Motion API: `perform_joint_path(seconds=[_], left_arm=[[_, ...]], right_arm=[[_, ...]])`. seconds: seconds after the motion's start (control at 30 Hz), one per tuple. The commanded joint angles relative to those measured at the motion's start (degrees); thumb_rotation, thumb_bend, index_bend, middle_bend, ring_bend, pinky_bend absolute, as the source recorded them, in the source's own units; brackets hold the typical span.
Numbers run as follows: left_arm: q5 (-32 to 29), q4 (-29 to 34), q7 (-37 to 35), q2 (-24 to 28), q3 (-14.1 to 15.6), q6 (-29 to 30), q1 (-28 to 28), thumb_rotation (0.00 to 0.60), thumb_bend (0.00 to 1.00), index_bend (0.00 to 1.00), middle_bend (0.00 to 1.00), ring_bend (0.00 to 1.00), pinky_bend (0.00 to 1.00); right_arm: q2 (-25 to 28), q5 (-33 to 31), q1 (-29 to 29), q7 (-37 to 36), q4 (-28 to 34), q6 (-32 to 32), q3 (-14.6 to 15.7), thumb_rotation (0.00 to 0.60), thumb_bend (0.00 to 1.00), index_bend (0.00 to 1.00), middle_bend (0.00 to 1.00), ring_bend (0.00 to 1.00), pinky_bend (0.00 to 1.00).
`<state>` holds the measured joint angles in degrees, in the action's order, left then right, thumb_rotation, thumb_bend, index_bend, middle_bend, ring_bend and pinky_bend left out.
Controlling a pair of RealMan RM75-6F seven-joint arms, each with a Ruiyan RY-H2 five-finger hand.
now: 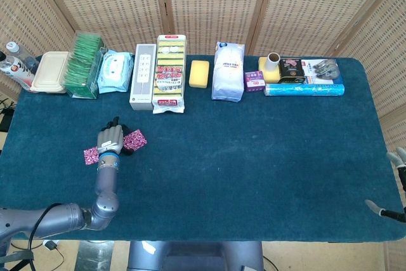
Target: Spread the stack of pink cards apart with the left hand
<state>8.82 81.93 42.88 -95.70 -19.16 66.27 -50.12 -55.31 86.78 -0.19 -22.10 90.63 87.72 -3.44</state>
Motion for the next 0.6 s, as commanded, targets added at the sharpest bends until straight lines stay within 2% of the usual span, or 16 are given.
perform_joint_path(seconds=[0.03,0.47,0.6], left_arm=[[-0.1,0.4,0.2,0.0,-0.3,0.3,0.1,0.6,0.21,0.43,0.0,0.0,0.12],[-0.5,1.4,1.4,0.3,-1.0,1.3,0.5,0.6,0.16,0.43,0.0,0.0,0.13],[2.0,5.9,-0.2,2.9,-1.1,1.8,1.9,0.6,0.15,0.43,0.0,0.0,0.13]], right_arm=[[0.0,0.0,0.0,-0.2,-0.1,0.0,0.0,0.6,0.0,0.06,0.0,0.0,0.0],[0.2,0.1,-0.2,-1.2,-0.4,0.3,0.0,0.6,0.0,0.06,0.0,0.0,0.0],[0.2,0.1,-0.1,-1.2,-0.5,0.2,0.0,0.6,0.0,0.06,0.0,0.0,0.0]])
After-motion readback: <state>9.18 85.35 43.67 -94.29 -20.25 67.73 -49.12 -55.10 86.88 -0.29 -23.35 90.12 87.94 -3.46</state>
